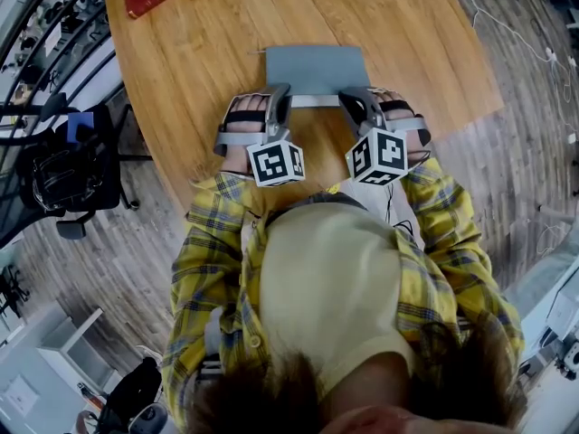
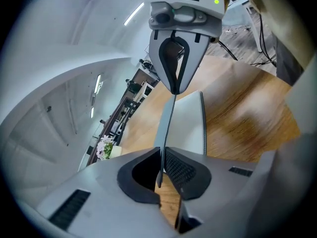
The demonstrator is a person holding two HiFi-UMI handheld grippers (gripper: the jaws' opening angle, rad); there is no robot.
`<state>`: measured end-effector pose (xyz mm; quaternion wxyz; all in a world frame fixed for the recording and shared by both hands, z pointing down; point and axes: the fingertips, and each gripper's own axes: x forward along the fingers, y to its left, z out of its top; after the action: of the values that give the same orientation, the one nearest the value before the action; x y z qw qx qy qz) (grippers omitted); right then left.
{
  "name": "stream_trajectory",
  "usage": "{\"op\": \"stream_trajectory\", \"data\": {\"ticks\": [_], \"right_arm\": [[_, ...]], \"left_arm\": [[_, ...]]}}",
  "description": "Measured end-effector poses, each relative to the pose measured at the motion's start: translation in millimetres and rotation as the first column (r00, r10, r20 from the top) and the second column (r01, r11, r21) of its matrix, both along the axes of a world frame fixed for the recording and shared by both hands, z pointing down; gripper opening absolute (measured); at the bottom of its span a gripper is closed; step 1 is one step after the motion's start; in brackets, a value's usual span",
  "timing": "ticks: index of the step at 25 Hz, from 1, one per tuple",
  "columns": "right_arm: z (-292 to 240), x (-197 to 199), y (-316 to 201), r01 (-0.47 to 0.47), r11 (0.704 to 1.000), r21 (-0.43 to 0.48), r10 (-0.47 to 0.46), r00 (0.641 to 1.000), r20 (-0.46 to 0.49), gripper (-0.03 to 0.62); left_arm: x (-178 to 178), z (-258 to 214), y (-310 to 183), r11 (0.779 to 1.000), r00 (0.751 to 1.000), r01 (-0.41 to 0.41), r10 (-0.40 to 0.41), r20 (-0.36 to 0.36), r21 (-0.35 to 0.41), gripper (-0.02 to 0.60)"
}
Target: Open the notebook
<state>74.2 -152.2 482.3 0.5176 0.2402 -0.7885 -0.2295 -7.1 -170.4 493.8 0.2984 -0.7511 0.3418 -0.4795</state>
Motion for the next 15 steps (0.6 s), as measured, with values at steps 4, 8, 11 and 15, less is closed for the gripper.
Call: {"op": "stream_trajectory", "data": {"ticks": [4,8,11,15], "right_arm": [[-7,4,-1,0.0,0.999,0.037,0.0,1.0,0.004,0.072],[-15,4,-4,0.014,0.994,0.105,-0.015,1.0,0.006,0.072],[-21,6,-4,-0.004,0.99,0.142,-0.002,0.999,0.044,0.072],[-31,8,-1,-0.044,0.984,0.175,0.023,0.992,0.124,0.072]], "left_arm": [[5,-3,4,0.999,0.999,-0.031,0.031,0.012,-0.029,0.018],[4,-9,6,0.993,1.0,-0.004,0.004,-0.002,-0.114,0.018],[5,-12,9,0.984,1.0,0.021,-0.024,-0.017,-0.177,0.018],[5,-16,12,0.968,0.998,0.044,-0.052,-0.029,-0.247,0.018]]}}
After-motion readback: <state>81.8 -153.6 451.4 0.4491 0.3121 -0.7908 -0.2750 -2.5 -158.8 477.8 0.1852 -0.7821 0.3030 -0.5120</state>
